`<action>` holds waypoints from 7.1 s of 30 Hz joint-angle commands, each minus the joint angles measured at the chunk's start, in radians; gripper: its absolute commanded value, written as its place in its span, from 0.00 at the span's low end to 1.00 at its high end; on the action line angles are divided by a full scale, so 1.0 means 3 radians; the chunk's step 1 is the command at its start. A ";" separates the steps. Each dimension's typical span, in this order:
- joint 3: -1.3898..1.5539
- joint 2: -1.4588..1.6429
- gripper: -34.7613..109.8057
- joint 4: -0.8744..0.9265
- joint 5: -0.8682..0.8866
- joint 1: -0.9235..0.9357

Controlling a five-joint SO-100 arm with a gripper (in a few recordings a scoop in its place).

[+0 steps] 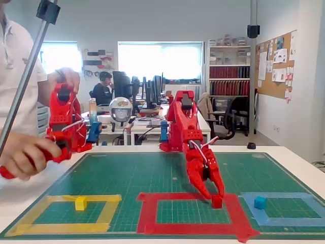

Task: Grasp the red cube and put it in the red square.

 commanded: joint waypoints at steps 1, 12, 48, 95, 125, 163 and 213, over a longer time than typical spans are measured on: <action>0.0542 0.1012 0.33 0.0066 -0.0010 -0.0066; 0.3048 0.3947 0.33 0.0312 -0.0026 0.0000; 0.5108 0.7649 0.33 0.4367 -0.0184 0.0731; 0.5113 0.8534 0.24 0.5901 -0.0419 0.0634; 0.5113 0.8529 0.24 0.5906 -0.0394 0.0741; 0.5113 0.8534 0.24 0.5906 -0.0394 0.0736; 0.5113 0.8534 0.24 0.5906 -0.0394 0.0736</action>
